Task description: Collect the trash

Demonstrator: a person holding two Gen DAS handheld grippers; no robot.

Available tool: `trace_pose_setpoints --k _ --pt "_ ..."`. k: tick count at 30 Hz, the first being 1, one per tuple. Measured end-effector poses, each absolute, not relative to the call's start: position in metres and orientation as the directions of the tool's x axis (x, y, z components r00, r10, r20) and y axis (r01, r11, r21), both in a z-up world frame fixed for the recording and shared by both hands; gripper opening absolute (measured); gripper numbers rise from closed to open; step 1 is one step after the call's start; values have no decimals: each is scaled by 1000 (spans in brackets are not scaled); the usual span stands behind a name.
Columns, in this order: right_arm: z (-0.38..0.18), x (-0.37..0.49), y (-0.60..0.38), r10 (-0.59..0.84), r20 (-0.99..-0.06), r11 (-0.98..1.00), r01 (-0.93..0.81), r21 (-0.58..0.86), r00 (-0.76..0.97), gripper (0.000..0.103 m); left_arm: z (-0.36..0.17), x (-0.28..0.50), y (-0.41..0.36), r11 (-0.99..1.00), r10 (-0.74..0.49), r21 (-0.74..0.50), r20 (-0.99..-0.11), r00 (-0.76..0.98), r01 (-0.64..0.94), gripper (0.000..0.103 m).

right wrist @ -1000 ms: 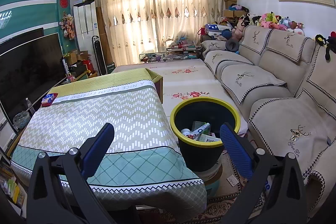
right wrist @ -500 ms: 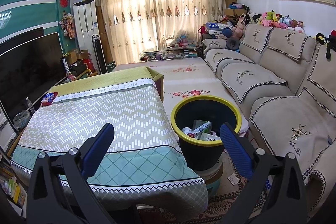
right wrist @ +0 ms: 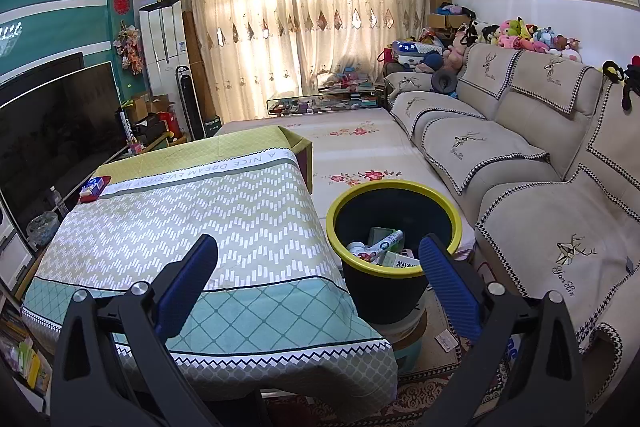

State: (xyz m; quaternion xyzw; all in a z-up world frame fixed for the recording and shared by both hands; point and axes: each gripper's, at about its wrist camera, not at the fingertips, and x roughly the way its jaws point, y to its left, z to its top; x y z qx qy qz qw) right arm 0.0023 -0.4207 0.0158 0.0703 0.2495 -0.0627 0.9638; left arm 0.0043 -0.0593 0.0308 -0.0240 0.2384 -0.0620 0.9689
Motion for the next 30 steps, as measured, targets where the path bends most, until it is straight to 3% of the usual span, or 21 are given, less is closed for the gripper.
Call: trace_pose_setpoints --k 30 --pt "11 3 -415 -78 -497 983 151 108 864 96 23 12 -57 987 -158 -96 -473 867 127 98"
